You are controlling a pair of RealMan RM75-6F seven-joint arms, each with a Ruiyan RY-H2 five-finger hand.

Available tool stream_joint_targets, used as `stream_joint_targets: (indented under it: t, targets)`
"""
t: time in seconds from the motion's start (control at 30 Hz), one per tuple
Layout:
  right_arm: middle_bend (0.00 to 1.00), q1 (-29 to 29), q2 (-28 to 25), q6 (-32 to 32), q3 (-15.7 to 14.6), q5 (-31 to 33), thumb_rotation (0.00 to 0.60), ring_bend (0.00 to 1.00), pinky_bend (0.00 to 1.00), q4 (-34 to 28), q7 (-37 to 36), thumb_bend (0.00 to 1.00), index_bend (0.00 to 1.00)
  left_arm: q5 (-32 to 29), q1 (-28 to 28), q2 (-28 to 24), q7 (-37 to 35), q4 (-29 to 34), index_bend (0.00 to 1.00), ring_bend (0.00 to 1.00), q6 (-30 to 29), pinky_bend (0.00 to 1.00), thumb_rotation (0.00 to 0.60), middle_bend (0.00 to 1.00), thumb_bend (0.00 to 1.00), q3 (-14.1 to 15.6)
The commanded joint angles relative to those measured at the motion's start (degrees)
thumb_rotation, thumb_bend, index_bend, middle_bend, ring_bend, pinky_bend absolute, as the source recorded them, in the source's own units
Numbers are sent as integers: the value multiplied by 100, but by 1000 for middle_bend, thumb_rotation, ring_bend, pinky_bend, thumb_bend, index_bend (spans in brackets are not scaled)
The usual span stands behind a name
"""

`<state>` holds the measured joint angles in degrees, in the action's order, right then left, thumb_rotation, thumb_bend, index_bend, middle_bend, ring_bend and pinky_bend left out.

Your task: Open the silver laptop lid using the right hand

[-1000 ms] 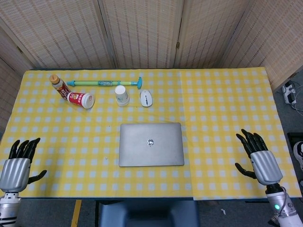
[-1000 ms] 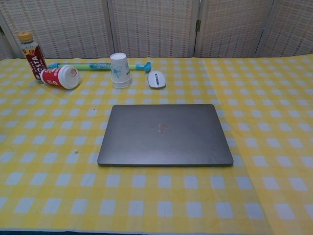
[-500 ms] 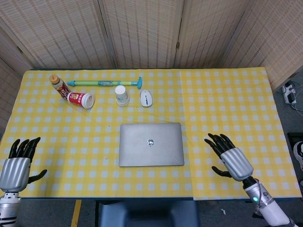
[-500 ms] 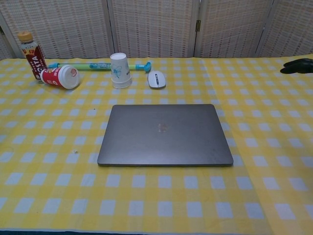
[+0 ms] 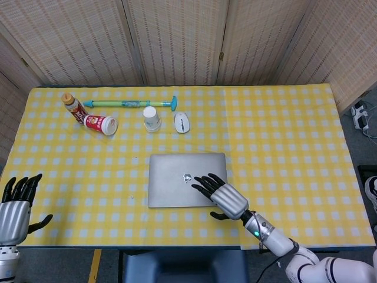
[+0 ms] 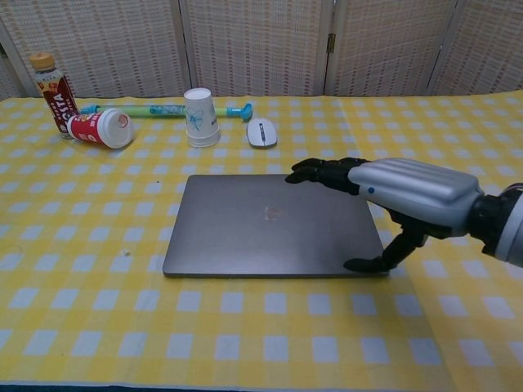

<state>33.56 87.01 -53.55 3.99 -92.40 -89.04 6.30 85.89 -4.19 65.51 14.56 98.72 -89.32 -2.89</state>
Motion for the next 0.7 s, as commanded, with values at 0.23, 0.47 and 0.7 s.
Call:
stream_joint_targets:
  t: [0.23,0.47,0.7]
  targets:
    - [0,588,1004,593,316,581,600,0,0,815,549,306,0,-3,40,19,-38,-54,69,138,3,5,600,186,161,28]
    - [0,863,1464,703,370,735,600,0,0,1256,734,306,0,-37,47,21,-60,-91,69,138,11,5,600,186,161,3]
    - [0,1010,1700,697,345,807,600,0,0,1507,842,305,0,-63,30,33,-89,-136,69,138,54,5,600,186,161,-17]
